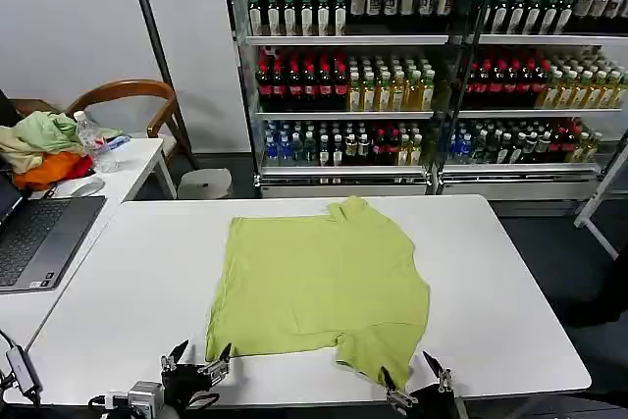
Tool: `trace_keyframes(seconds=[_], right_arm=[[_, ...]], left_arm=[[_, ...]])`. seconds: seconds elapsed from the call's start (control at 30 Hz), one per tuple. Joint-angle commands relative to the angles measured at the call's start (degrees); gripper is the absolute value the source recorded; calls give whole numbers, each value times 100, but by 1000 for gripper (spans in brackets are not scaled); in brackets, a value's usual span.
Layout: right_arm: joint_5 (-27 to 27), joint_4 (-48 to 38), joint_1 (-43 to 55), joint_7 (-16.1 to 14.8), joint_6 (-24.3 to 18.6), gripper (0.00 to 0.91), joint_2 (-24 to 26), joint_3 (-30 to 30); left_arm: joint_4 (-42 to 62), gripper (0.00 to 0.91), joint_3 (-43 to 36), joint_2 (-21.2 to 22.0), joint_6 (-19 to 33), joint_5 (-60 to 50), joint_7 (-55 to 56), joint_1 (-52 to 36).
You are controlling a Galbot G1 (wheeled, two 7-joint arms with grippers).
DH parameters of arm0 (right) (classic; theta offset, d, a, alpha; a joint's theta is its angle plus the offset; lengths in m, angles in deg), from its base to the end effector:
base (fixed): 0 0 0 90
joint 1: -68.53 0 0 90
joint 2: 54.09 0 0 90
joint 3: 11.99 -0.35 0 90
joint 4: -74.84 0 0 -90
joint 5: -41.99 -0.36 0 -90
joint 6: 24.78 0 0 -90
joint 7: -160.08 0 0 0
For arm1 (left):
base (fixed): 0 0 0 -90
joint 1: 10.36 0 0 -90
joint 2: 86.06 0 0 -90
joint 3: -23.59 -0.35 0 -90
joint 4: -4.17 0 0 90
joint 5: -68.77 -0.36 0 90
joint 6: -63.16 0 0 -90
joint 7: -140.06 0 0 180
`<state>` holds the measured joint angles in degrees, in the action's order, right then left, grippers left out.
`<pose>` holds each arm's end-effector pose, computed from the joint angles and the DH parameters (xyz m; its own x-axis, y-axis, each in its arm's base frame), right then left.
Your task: Fold and organize the clothes.
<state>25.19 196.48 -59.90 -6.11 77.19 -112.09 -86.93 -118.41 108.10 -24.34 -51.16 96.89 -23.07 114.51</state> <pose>0.1207 -0.0179 -0.3241 -0.8688 -0.2150 0.4462 -0.2718 0.9600 -0.0667 0.1613 0.0484 -0.2967 -0.8427 0.0515 0.5359 0.0661 0.9978 0.0081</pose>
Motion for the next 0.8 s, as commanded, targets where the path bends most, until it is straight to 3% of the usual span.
trace_keyframes(seconds=[0.03, 0.8], right_arm=[[-191, -28, -14, 59, 24, 0, -17, 83], [-274, 49, 73, 6, 21, 0, -109, 128]], left_arm=[[194, 40, -91, 76, 135, 66, 156, -91], [107, 40, -342, 210, 281, -195, -215, -49]])
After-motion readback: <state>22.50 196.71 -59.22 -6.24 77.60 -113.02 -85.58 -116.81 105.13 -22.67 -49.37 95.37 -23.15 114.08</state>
